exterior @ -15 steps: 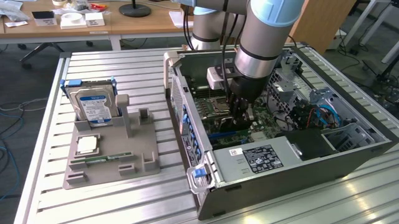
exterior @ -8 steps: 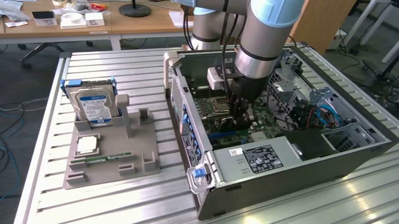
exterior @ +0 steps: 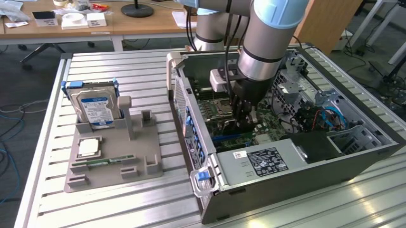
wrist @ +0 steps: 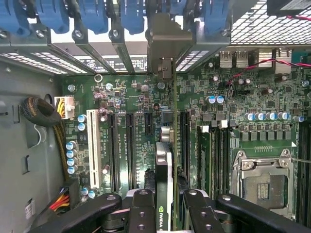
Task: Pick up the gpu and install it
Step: 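Insert the gpu into the slot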
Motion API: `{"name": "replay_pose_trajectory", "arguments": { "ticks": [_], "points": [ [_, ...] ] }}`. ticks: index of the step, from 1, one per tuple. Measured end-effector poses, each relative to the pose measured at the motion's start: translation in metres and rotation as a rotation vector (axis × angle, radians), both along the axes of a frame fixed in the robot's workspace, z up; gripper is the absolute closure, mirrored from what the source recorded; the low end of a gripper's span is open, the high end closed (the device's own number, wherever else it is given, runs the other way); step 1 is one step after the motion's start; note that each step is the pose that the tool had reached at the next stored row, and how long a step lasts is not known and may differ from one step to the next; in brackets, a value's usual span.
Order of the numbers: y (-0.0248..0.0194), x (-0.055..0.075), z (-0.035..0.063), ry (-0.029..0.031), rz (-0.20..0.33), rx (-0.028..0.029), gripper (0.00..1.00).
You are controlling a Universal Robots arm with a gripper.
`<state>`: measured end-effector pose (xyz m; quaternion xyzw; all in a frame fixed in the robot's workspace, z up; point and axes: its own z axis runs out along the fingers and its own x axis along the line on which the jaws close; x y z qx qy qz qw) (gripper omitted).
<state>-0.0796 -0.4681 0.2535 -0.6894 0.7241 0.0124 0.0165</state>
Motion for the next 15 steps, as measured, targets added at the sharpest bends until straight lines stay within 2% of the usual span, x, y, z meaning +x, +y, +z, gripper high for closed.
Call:
{"name": "replay_pose_trajectory", "arguments": {
  "ticks": [15],
  "points": [
    [0.0011, -0.0018, -0.0070, 0.0005, 0.000, -0.0009, 0.73]
  ]
}}
